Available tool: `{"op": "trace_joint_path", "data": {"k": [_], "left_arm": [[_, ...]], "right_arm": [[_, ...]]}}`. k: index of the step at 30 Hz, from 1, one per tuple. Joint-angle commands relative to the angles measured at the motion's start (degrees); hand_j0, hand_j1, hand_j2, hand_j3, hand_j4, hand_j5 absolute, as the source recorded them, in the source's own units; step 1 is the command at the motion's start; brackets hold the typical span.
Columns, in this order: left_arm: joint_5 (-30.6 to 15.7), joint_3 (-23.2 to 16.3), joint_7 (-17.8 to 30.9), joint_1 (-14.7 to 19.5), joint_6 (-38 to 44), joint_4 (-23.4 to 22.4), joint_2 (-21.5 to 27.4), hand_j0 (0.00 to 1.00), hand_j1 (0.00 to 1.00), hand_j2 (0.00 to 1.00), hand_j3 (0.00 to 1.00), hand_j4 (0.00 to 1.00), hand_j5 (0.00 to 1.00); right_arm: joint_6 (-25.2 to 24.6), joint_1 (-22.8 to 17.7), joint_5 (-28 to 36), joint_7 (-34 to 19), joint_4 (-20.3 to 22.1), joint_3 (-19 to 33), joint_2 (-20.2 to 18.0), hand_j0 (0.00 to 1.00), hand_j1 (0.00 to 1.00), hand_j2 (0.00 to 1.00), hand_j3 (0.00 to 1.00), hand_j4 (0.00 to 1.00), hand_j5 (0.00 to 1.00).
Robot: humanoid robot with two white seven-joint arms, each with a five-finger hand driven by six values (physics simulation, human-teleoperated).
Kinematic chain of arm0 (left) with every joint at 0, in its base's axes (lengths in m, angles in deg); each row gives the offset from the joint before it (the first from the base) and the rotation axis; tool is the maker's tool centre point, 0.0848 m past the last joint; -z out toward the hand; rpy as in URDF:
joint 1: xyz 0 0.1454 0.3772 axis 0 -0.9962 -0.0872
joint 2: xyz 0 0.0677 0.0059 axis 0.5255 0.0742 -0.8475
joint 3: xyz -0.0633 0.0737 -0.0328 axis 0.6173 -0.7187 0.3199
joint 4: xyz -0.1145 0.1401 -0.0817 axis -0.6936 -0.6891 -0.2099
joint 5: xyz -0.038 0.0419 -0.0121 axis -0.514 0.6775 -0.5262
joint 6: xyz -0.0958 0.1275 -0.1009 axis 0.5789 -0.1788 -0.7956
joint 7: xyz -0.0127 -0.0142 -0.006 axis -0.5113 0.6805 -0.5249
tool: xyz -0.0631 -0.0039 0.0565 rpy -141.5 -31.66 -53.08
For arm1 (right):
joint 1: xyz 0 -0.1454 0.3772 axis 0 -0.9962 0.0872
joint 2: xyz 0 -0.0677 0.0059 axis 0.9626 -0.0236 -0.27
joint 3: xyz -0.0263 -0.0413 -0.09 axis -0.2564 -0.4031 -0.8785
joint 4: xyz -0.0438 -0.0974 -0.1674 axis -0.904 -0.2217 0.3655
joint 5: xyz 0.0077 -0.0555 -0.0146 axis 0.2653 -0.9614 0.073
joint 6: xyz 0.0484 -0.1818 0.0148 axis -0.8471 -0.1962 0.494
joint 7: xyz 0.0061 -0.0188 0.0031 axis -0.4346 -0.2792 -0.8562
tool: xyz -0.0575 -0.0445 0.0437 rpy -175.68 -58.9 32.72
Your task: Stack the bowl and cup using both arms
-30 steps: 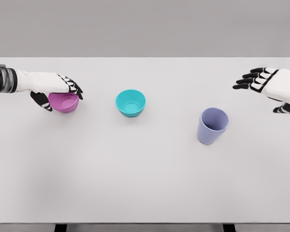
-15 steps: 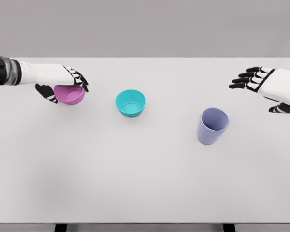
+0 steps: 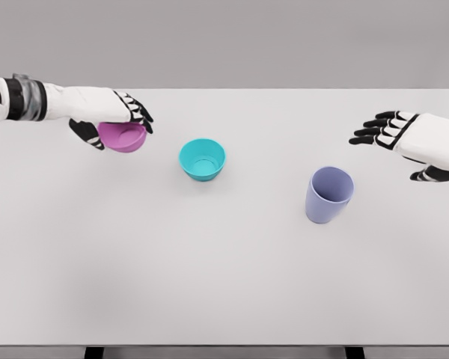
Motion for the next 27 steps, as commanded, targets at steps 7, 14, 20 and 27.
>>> {"op": "trace_joint_path", "data": {"k": [7, 14, 20, 27], "left_arm": [[0.32, 0.03, -0.02, 0.35, 0.12, 0.15, -2.31, 0.79, 0.79, 0.79, 0.79, 0.79, 0.79], [1.99, 0.03, -0.02, 0.62, 0.12, 0.15, -4.68, 0.79, 0.79, 0.79, 0.79, 0.79, 0.79], [2.17, 0.03, -0.02, 1.14, 0.12, 0.15, -5.65, 0.79, 0.79, 0.79, 0.79, 0.79, 0.79], [2.08, -0.06, -0.02, 1.76, 0.12, 0.24, -6.79, 0.79, 0.79, 0.79, 0.79, 0.79, 0.79]], "right_arm": [[-0.17, -0.26, 0.59, 0.03, 0.03, -0.15, -0.13, 1.0, 1.0, 1.0, 1.0, 1.0, 1.0], [-0.17, -0.7, 0.59, 0.03, 0.03, -1.03, 0.49, 1.0, 1.0, 1.0, 1.0, 1.0, 1.0], [-0.17, -0.7, 0.68, 0.03, 0.03, -1.73, 0.49, 1.0, 1.0, 1.0, 1.0, 1.0, 1.0], [-0.17, -0.44, 0.68, 0.03, 0.03, -2.09, -0.22, 1.0, 1.0, 1.0, 1.0, 1.0, 1.0]]}}
